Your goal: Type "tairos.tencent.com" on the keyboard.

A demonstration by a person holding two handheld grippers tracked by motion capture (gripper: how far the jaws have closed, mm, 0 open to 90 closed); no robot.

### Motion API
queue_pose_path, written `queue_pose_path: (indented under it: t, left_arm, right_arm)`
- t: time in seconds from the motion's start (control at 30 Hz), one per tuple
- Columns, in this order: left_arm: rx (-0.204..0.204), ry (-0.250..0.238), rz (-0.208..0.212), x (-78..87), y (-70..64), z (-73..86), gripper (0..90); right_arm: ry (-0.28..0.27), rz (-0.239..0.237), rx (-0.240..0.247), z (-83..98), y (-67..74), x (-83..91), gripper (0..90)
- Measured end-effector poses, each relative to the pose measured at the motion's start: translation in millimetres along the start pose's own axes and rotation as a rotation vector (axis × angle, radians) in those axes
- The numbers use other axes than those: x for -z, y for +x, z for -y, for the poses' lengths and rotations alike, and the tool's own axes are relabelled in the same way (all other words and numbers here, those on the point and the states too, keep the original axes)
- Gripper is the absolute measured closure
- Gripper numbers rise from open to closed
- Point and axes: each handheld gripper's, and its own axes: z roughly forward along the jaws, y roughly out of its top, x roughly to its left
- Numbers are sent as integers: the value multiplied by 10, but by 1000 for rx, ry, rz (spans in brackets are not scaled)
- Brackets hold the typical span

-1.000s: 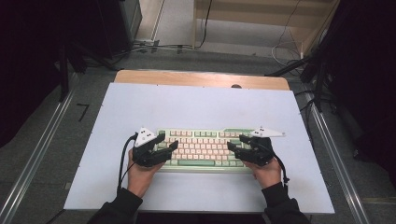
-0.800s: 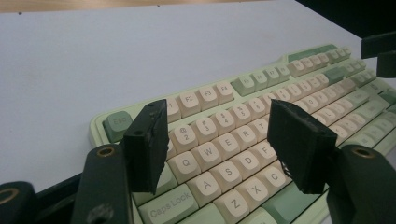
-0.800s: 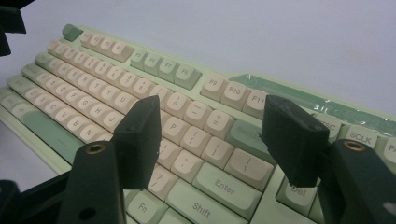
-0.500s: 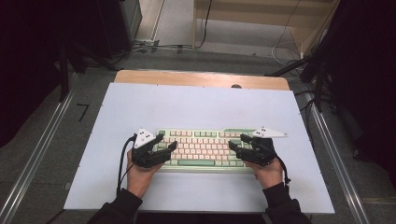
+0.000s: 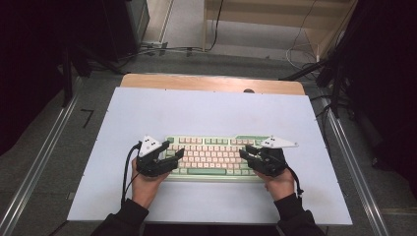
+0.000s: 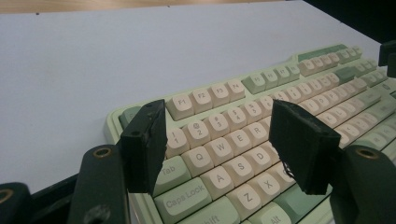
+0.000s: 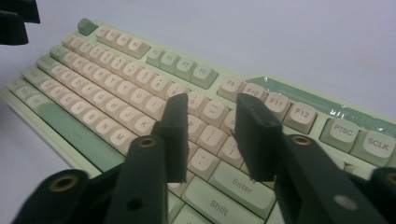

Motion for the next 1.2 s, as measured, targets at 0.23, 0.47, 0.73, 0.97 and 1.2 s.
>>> queue_pose_path:
  t: [0.23,0.47,0.73,0.97,1.2]
  left_arm:
    - [1,1,-5,3,6,-7,311]
    - [0,2,-9,3,-1,-8,311]
    - [-2,9,-9,-1,3,-3,311]
    - [-2,9,-8,-2,-1,-1,312]
    - [-2,14,-8,-3,3,-1,312]
  right_arm:
    - [6,-27,23,8,37,-10,877]
    - [24,-48,44,23,97,-60,877]
    - [47,-63,58,50,160,-124,876]
    - [74,-72,69,85,202,-195,876]
    - [102,-83,86,114,245,-260,876]
